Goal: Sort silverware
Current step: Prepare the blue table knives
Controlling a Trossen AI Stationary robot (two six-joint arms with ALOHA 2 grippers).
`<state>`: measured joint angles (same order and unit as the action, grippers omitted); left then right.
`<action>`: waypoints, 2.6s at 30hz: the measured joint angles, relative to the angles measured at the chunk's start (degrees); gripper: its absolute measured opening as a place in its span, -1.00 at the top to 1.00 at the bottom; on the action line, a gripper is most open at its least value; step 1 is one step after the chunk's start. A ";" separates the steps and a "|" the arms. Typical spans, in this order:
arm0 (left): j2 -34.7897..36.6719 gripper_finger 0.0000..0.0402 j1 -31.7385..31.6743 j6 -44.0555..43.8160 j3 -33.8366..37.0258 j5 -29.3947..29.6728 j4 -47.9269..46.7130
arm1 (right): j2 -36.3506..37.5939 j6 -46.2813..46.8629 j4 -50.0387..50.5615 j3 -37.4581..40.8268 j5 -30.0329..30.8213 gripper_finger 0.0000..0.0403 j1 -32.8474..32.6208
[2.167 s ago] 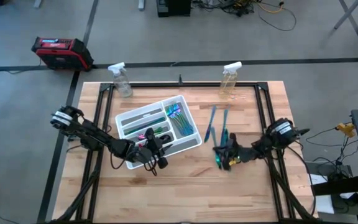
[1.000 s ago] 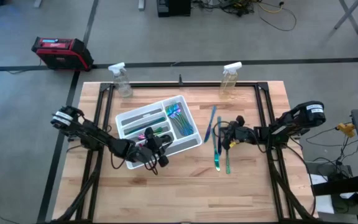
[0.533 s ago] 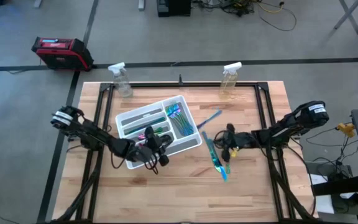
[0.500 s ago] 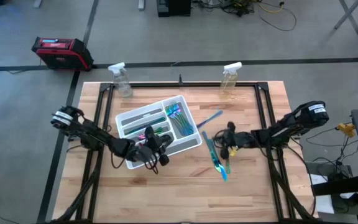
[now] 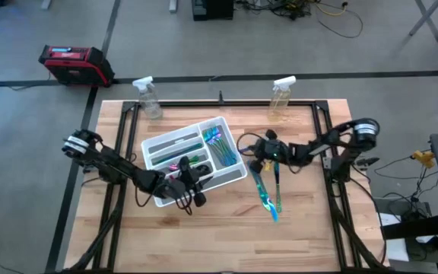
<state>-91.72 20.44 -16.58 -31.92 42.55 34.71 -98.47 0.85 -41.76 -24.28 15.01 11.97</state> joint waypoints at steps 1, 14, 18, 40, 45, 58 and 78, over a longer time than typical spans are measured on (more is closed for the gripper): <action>0.00 0.68 0.15 0.00 0.00 -0.02 0.02 | -1.54 0.08 0.32 -0.70 -1.26 1.00 0.26; -0.07 0.68 1.53 1.18 -0.04 -1.57 -0.07 | 4.57 13.34 17.84 0.62 -4.52 1.00 -13.31; -0.07 0.68 2.53 5.10 -0.78 -5.79 -0.12 | 9.47 16.30 24.31 1.12 -6.67 1.00 -19.23; -10.21 0.68 4.54 16.27 -22.23 -16.14 -13.71 | 17.68 29.06 26.47 1.20 -9.82 1.00 -44.51; -12.11 0.68 4.16 17.17 -24.96 -16.11 -17.83 | 9.81 34.67 22.34 -2.73 -9.58 1.00 -51.03; -11.53 0.68 4.06 16.97 -24.95 -16.11 -24.21 | -4.69 27.54 22.34 -17.04 -9.47 1.00 -50.28; -11.15 0.68 6.91 8.47 -24.96 -17.51 -35.55 | -3.77 6.12 17.81 -18.79 -3.35 1.00 -30.47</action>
<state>-102.87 27.35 -8.11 -56.88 25.04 -0.84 -102.24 6.96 -23.95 -43.07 11.66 -18.50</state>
